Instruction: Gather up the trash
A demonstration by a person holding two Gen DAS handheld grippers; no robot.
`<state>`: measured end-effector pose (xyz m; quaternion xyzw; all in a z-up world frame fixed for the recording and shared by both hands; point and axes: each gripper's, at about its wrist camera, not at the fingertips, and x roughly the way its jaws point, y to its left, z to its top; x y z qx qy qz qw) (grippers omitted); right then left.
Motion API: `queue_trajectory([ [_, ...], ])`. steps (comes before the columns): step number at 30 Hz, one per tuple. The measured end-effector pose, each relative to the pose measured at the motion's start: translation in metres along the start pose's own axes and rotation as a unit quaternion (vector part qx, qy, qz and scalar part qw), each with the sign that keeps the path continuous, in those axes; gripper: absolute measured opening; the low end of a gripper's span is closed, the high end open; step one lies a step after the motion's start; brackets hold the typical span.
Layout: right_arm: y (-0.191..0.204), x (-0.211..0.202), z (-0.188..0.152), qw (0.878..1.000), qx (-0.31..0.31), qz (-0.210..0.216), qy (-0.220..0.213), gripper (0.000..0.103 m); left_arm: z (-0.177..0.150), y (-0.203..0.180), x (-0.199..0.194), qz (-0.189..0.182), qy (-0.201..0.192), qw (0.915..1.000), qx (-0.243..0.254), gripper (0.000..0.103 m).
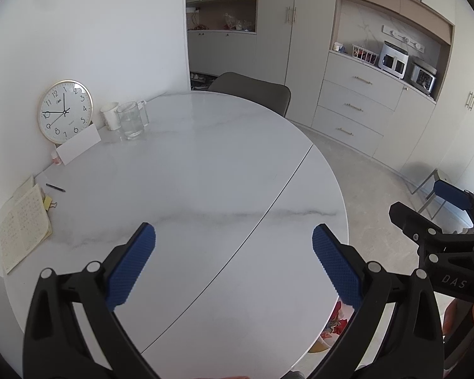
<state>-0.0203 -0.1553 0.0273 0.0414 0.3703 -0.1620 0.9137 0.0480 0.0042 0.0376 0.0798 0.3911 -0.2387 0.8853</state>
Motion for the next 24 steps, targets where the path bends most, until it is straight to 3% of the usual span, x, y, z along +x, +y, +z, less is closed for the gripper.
queue_trajectory([
  [24,-0.0038,0.0038,-0.0026,1.000,-0.002,-0.003,0.008,0.101,-0.0004,-0.0059,0.0070,0.003,0.008,0.9998,0.017,0.095],
])
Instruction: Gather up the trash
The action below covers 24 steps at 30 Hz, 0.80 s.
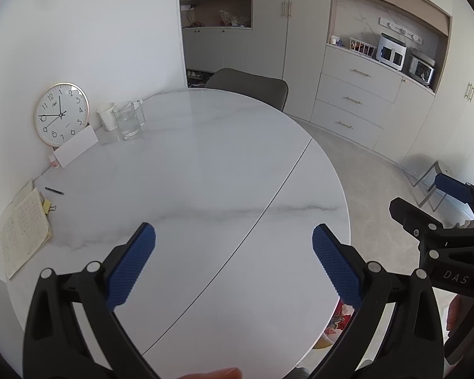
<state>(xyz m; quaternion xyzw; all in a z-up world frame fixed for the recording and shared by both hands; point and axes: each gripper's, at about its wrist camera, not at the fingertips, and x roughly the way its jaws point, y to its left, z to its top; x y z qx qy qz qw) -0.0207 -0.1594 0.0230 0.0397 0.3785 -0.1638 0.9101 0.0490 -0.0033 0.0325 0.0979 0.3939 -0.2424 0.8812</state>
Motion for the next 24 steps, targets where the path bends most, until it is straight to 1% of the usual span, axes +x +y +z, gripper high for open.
queue_trajectory([
  [20,-0.0021,-0.0009,-0.0005,1.000,-0.002,0.000,0.001,0.101,0.0010,0.0006,-0.0002,-0.008,0.001,1.0000,-0.003,0.095],
  [24,-0.0031,-0.0015,-0.0006,1.000,-0.005,0.000,0.001,0.101,0.0013,0.0036,0.0011,-0.010,0.001,0.9999,-0.011,0.095],
])
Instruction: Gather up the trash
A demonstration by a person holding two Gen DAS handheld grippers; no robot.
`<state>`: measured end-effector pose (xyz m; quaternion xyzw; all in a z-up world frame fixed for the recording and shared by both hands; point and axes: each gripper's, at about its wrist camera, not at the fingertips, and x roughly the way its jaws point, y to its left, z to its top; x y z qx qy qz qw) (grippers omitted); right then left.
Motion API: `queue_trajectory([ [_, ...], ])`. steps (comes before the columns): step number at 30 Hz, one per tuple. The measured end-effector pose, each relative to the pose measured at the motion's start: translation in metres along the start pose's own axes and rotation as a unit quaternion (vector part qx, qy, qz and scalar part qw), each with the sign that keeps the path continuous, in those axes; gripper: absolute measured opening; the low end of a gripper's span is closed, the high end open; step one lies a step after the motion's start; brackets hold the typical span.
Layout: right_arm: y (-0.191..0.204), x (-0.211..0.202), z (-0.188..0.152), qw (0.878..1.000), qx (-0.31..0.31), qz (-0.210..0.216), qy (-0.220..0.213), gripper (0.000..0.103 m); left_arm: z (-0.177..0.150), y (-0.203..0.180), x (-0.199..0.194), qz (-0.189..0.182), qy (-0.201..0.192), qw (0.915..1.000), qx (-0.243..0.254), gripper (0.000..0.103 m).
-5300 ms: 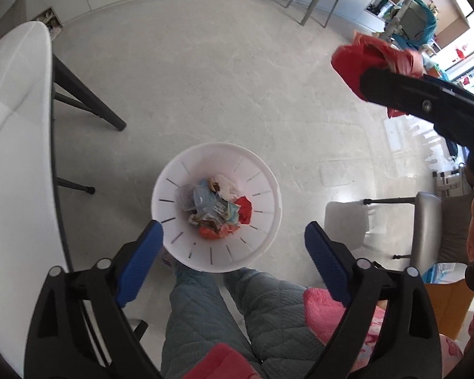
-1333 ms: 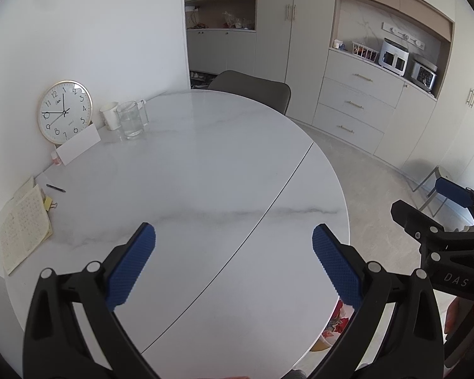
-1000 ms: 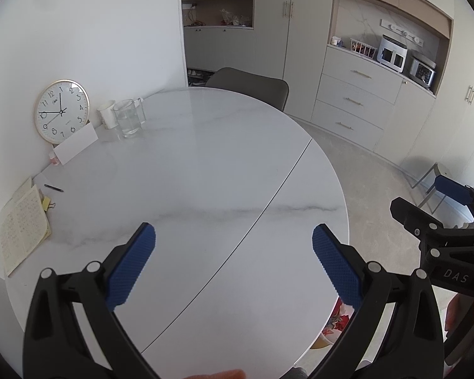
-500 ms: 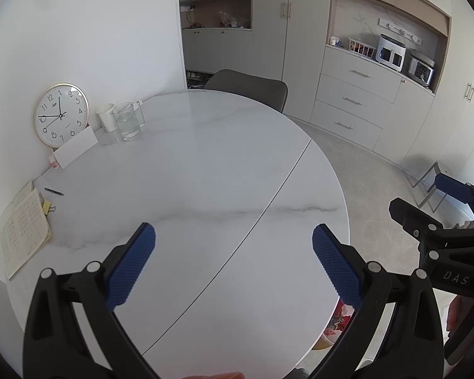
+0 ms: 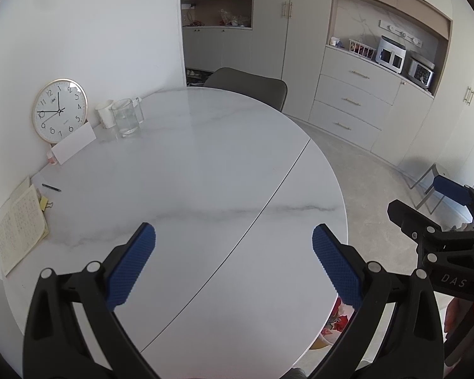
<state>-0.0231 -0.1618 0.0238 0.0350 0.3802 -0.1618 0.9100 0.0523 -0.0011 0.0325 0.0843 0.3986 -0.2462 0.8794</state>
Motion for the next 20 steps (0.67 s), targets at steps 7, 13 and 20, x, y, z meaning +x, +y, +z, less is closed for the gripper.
queue_trajectory([
  [7,-0.0009,0.0016,-0.0003,1.000,0.001,-0.001,0.002,0.101,-0.0027,0.0051,-0.0032,0.002,-0.018,0.9997,-0.014,0.095],
  [13,-0.0001,0.0034,-0.0009,1.000,-0.001,-0.001,0.004,0.101,-0.0016,0.0049,-0.0015,-0.006,-0.009,0.9999,-0.012,0.095],
  [20,0.0019,0.0040,-0.0010,1.000,-0.001,-0.001,0.004,0.101,-0.0022,0.0048,0.0007,-0.006,-0.001,0.9999,-0.008,0.095],
])
